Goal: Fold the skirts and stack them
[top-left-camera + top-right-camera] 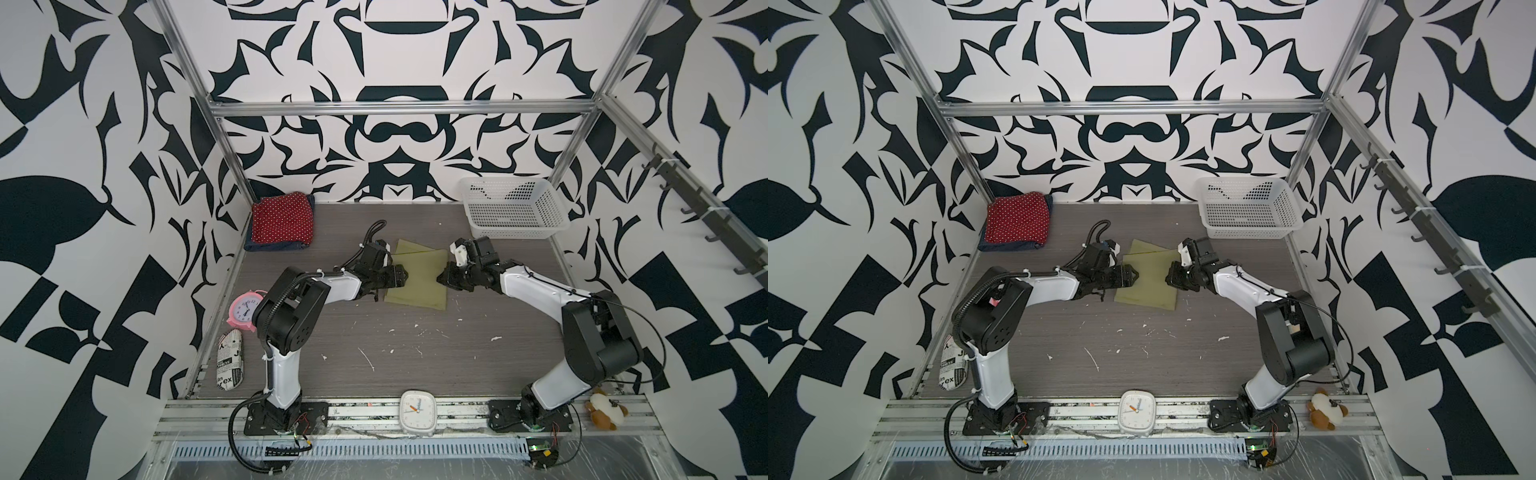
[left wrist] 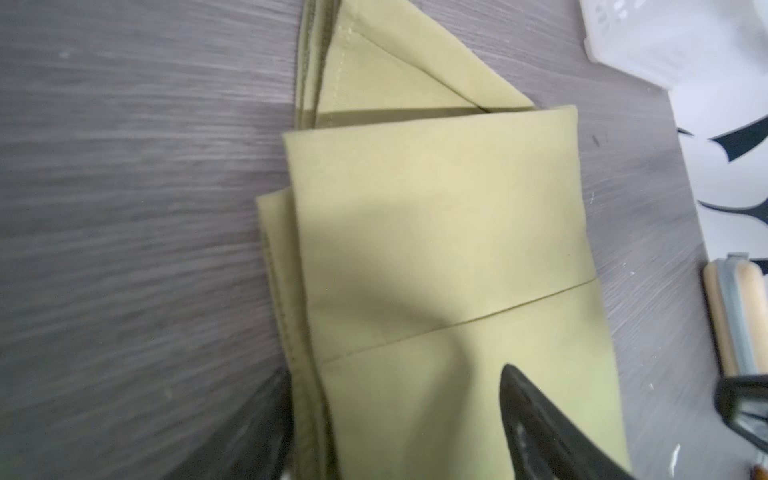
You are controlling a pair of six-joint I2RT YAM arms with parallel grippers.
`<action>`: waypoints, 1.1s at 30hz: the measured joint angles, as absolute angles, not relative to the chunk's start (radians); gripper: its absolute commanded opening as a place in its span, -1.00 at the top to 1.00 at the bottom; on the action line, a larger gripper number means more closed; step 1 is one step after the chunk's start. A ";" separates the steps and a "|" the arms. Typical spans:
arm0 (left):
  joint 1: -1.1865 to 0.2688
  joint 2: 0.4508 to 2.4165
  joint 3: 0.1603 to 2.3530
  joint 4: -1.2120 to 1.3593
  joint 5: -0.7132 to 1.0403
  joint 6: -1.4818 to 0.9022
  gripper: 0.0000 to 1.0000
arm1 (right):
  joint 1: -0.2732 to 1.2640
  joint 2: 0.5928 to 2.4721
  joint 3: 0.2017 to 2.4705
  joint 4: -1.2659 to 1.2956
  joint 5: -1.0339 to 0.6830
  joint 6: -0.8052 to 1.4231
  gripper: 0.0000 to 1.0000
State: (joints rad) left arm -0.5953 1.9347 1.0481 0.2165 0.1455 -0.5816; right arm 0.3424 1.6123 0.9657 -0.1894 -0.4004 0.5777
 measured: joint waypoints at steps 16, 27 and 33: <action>-0.605 1.956 1.009 0.296 0.128 -0.596 0.51 | 0.352 1.655 0.967 -0.154 -0.404 0.585 0.79; -0.604 1.952 1.011 0.302 0.139 -0.598 1.00 | 0.352 1.636 0.965 -0.161 -0.397 0.580 0.75; -0.602 1.922 1.011 0.272 0.138 -0.600 1.00 | 0.315 1.562 0.945 -0.165 -0.376 0.578 0.38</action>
